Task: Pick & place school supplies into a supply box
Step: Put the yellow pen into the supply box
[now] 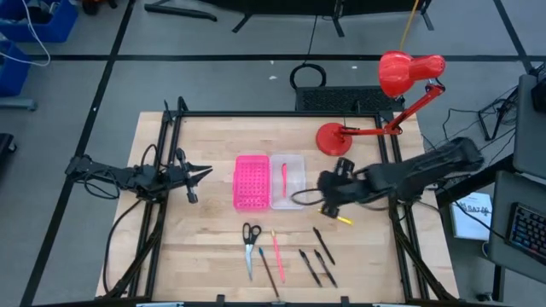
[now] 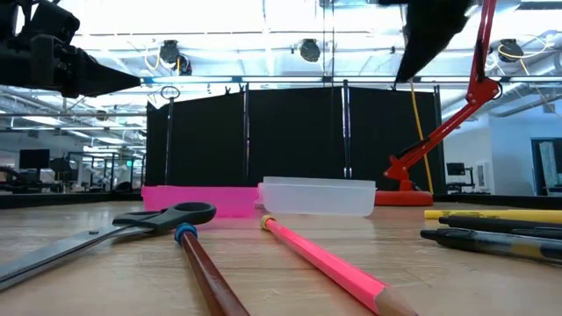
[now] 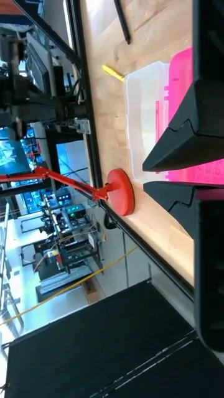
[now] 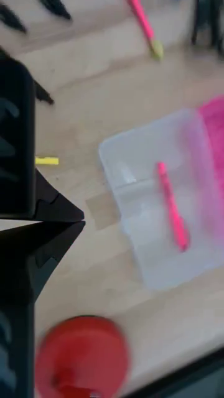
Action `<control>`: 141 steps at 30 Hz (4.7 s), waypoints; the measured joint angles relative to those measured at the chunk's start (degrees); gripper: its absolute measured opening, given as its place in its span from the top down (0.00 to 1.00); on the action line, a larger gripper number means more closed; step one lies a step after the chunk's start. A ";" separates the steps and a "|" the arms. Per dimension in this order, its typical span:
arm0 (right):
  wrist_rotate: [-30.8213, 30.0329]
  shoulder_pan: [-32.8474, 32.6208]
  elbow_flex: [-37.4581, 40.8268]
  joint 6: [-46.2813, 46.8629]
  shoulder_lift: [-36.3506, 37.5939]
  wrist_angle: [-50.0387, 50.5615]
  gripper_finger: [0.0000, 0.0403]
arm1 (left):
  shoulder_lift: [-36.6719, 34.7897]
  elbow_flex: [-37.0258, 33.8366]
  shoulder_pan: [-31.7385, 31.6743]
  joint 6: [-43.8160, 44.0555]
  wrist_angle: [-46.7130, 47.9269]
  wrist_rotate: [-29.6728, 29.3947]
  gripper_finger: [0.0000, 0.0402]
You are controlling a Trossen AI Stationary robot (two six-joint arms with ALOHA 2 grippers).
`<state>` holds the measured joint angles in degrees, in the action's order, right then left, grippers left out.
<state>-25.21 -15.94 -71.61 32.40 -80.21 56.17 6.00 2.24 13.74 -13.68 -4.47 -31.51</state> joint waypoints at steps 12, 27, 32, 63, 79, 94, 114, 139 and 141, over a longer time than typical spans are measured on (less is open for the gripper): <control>25.24 2.91 -5.75 9.16 -16.98 4.98 0.91 | -0.02 0.00 0.00 -1.16 0.18 0.44 0.88; 17.75 2.81 -5.75 -1.50 -20.56 8.34 0.46 | -0.02 0.00 0.00 -4.90 0.02 0.46 0.88; 17.72 2.70 -4.09 3.00 -20.54 8.10 0.47 | -0.02 0.00 0.00 -5.28 0.00 0.44 0.88; 24.33 0.83 21.00 1.79 -20.23 -11.75 0.90 | -0.02 0.00 0.00 -3.20 0.04 0.04 0.88; 17.31 2.32 15.08 -3.29 -15.63 1.87 0.95 | 0.00 0.00 0.00 -1.05 0.04 0.00 0.88; 8.78 6.02 -9.08 -23.18 -14.59 7.50 0.95 | 0.00 0.00 0.00 -1.13 0.44 0.02 0.88; -1.55 20.39 -38.70 -92.99 -35.76 10.67 0.95 | 0.00 0.00 0.00 -8.34 2.91 -0.07 0.88; 10.34 19.45 -14.87 -120.25 -37.39 -13.95 0.95 | 0.00 0.00 0.00 -8.50 4.82 -0.15 0.88; 10.12 19.42 -13.41 -121.30 -37.31 -15.97 0.95 | -0.01 0.00 0.00 -8.15 4.83 -0.15 0.88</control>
<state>-15.09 3.48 -85.02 -88.90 -117.52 40.20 5.99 2.24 13.74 -21.83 0.36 -31.66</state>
